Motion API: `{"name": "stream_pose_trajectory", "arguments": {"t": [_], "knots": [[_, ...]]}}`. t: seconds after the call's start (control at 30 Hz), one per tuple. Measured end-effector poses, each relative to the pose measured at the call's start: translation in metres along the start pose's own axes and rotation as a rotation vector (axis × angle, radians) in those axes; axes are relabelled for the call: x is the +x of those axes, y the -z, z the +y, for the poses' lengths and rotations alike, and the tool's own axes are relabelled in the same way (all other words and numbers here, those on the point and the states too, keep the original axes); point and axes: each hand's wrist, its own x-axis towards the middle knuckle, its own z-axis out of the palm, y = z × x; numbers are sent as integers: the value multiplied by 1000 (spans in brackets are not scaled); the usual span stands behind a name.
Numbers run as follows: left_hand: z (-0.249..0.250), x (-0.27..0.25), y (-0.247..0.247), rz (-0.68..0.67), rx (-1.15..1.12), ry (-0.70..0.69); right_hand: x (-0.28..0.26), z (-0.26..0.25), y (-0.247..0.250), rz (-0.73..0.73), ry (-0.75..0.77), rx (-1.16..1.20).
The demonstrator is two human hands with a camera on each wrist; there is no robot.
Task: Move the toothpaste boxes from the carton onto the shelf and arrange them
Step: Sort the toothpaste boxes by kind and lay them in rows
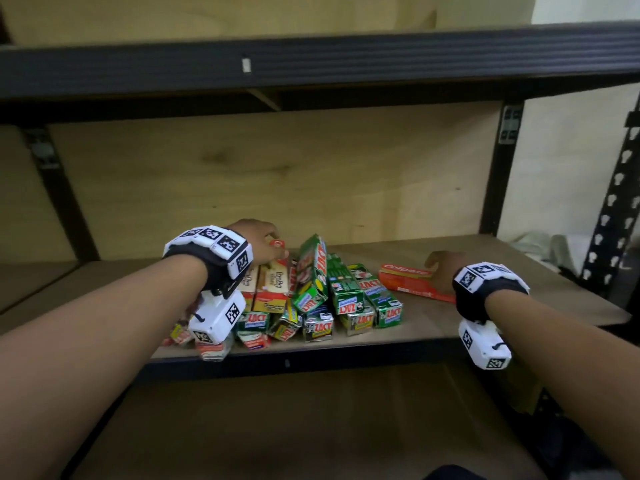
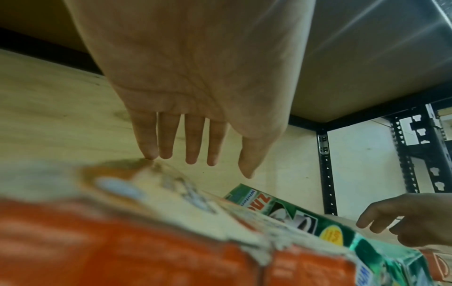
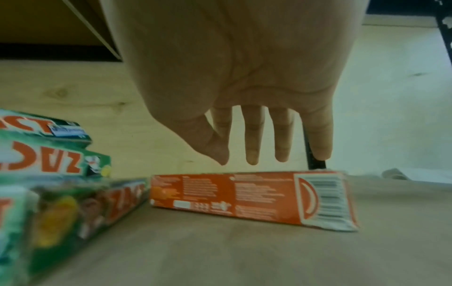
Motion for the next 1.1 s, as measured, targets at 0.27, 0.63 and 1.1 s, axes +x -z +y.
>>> {"name": "stream_pose_trajectory", "arguments": {"t": [0.27,0.63,1.1], "knots": [[-60,-38,7,31,-54,101,-43,-93,40,29,232,78],[-122,-68,-14,-132,27,190,-102,-242,48,22,520,199],[-153,-76,-35,-107,-69,170,-104,-291,32,-131,258,387]]}}
